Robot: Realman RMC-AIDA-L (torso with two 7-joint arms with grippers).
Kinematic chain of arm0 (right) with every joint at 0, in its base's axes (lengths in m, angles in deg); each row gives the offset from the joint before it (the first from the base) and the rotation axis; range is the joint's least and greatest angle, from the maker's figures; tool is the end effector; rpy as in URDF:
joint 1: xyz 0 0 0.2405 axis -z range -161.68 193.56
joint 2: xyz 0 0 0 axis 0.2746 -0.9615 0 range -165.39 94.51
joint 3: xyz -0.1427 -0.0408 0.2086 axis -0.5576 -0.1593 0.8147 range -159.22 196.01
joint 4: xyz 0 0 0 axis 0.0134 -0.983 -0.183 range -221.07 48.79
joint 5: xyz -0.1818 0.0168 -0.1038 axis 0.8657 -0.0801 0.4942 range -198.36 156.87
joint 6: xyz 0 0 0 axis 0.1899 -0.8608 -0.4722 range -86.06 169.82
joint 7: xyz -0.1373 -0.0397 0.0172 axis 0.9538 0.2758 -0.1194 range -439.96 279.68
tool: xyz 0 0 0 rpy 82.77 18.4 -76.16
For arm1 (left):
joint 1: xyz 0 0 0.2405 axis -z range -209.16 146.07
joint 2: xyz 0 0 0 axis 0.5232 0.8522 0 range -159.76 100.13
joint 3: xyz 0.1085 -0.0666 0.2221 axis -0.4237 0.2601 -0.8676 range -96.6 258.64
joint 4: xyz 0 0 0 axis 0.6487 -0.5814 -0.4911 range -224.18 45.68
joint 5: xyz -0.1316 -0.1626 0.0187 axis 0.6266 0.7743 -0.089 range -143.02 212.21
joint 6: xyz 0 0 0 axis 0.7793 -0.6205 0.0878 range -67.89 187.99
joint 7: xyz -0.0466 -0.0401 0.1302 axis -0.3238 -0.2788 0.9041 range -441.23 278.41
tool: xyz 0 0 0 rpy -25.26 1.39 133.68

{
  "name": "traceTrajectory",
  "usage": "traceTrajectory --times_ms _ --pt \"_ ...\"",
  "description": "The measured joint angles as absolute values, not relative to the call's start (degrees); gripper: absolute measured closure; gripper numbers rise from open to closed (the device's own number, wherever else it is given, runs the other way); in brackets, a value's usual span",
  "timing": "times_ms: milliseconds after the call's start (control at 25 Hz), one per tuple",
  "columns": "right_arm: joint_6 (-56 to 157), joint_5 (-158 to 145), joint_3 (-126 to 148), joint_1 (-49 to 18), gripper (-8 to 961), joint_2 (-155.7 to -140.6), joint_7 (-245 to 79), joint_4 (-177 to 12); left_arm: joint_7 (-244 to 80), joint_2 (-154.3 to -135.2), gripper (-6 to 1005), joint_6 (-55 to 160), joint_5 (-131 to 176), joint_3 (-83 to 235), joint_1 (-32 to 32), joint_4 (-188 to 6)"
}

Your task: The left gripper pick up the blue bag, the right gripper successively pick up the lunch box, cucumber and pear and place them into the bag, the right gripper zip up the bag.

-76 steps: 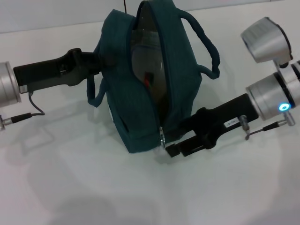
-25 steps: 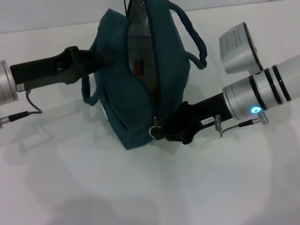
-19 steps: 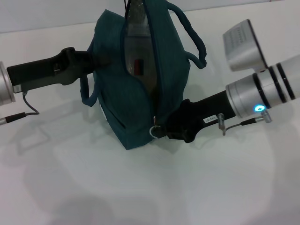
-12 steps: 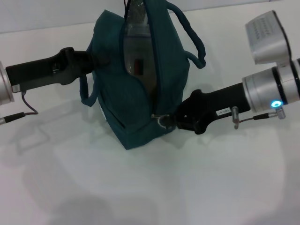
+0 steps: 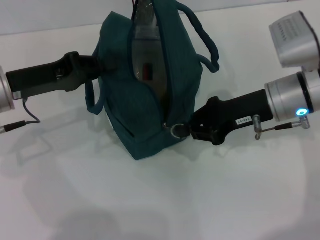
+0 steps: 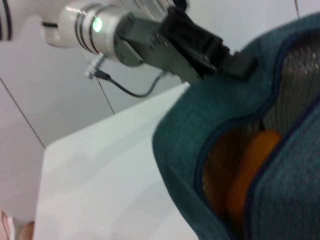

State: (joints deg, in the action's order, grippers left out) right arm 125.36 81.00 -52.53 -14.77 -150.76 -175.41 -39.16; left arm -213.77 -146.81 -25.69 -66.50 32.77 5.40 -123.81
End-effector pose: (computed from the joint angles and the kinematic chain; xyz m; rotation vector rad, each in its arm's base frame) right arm 0.2108 0.3384 -0.0207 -2.9744 0.5929 0.5058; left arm -0.2071 0.3688 0.0018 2.3675 1.7360 0.9855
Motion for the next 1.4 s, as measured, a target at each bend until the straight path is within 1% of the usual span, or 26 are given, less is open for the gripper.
traceTrajectory --times_ms 320,560,600,720,800,920,1160,1400 --pt "131.66 79.88 -46.89 -14.73 941 -150.81 -175.24 -39.14 -207.02 -146.40 926 -27.56 -65.85 35.46 4.76 -124.52" --pt "133.08 78.74 -46.42 -14.79 939 -150.76 -175.06 -38.69 -195.81 -146.45 690 -31.97 -65.02 38.28 2.42 -125.79" --pt "133.38 78.27 -46.41 -14.92 938 -150.74 -174.96 -38.64 -194.51 -146.65 644 -32.13 -65.35 38.17 1.84 -125.78" --pt "133.77 77.04 -46.37 -15.52 937 -150.59 -174.86 -38.46 -189.18 -148.16 504 -32.31 -66.31 38.05 -0.60 -125.47" --pt "133.96 76.64 -46.34 -15.96 937 -150.55 -174.84 -38.25 -184.59 -149.12 483 -32.17 -66.50 38.05 -2.91 -124.93" --pt "134.20 76.42 -46.30 -17.14 936 -150.52 -174.82 -38.18 -178.51 -149.47 451 -31.85 -65.81 38.15 -4.87 -121.39" --pt "135.33 75.60 -46.29 -19.24 933 -150.54 -174.72 -38.15 -169.23 -149.96 441 -29.16 -64.07 38.17 -5.32 -114.64" --pt "135.72 73.43 -46.28 -21.11 931 -150.49 -174.05 -39.18 -164.06 -150.13 443 -26.70 -63.44 38.04 -4.39 -111.60"
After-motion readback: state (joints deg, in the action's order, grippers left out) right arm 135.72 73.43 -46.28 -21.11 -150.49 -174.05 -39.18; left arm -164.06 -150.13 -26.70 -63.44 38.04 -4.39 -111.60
